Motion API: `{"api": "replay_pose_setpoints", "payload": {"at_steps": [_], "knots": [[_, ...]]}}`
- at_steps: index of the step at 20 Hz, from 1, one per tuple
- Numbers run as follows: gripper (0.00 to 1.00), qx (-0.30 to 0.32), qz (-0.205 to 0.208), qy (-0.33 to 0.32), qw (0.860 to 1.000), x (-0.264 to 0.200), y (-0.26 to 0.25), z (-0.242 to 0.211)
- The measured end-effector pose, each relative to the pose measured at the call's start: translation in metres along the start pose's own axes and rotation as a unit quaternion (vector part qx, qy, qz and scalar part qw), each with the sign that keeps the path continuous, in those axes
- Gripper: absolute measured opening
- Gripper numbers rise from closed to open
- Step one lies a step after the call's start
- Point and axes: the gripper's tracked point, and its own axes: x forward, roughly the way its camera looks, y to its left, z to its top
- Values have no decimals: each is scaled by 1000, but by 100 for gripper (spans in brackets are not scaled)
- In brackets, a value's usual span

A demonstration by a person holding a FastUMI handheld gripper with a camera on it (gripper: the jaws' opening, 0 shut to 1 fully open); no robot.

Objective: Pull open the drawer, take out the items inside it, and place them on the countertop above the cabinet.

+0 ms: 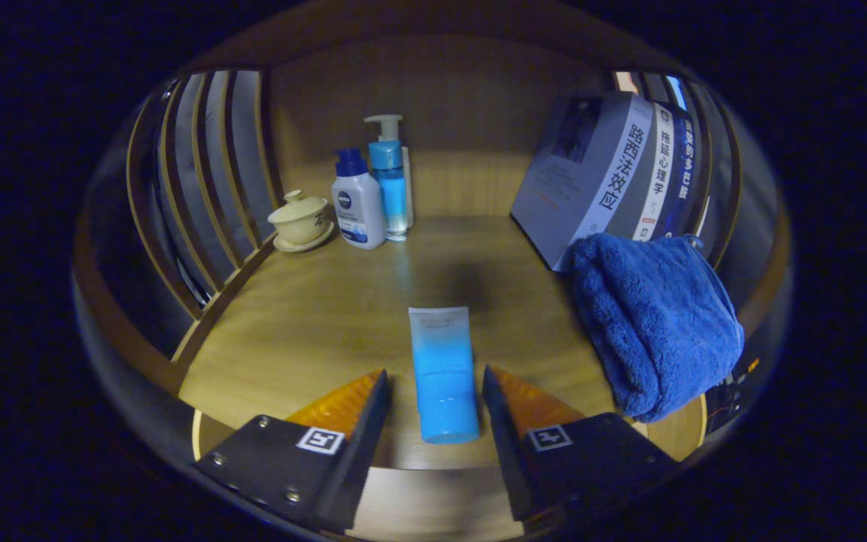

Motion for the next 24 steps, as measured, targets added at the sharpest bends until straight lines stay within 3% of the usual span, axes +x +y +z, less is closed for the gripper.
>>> {"api": "replay_pose_setpoints", "payload": {"at_steps": [4,8,16,24], "knots": [[89,-12,-9,-12,1000,-8,-3,2],[93,-20,10,-69,997,-39,5,17],[93,-7,28,-206,978,-150,9,12],[92,-7,8,-282,959,-236,-14,-52]]}}
